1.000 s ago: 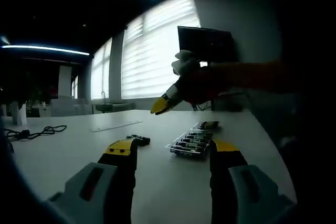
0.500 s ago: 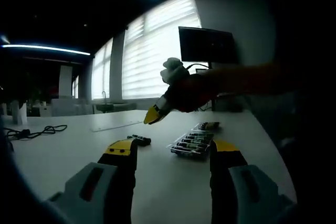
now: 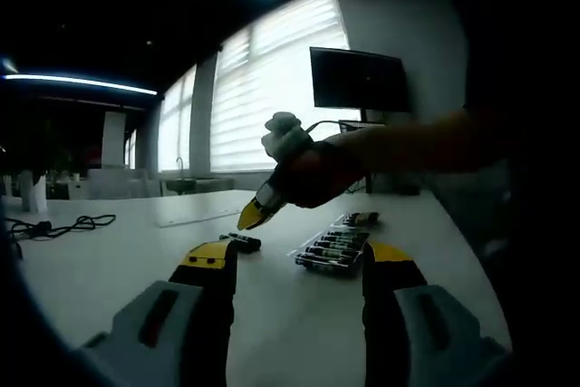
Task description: Grip medicine bottles put into box
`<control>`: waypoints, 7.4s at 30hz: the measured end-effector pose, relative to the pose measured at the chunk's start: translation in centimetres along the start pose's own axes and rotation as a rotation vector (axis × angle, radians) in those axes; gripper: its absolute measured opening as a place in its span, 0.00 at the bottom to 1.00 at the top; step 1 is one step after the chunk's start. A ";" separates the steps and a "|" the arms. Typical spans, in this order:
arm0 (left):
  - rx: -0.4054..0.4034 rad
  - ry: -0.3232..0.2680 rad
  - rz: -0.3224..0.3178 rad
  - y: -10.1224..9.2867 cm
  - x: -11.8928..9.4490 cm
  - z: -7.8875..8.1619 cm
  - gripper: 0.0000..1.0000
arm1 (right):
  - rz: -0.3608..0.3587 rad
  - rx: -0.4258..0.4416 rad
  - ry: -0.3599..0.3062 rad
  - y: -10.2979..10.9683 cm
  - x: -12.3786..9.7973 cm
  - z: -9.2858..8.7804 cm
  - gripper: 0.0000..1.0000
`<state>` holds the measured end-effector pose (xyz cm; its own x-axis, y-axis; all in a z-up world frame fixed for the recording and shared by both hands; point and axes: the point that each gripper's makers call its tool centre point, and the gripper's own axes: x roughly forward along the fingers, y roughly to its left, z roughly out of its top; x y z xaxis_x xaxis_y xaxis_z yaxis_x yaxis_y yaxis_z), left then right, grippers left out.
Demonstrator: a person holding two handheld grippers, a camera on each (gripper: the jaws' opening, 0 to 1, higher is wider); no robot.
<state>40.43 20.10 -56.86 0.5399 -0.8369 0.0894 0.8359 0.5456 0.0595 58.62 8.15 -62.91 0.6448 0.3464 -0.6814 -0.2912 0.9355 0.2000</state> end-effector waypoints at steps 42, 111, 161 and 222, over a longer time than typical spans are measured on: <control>-0.004 0.011 0.006 0.2 0.1 -0.2 0.48 | -0.040 0.054 -0.069 -1.5 -1.5 0.4 0.06; 0.003 0.043 0.006 -0.1 0.5 -0.6 0.48 | -0.245 0.005 -0.123 -7.9 -15.2 -10.9 0.06; 0.009 0.038 0.009 0.0 0.4 -0.7 0.48 | -0.231 -0.032 -0.154 -7.4 -14.8 -9.3 0.04; 0.014 0.020 -0.001 -0.1 0.3 -0.3 0.48 | -0.011 -0.095 -0.020 1.5 -1.3 -0.7 0.14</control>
<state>40.54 19.82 -57.19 0.5415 -0.8379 0.0694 0.8349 0.5456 0.0732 56.84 9.08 -62.15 0.6621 0.3384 -0.6687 -0.3492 0.9288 0.1243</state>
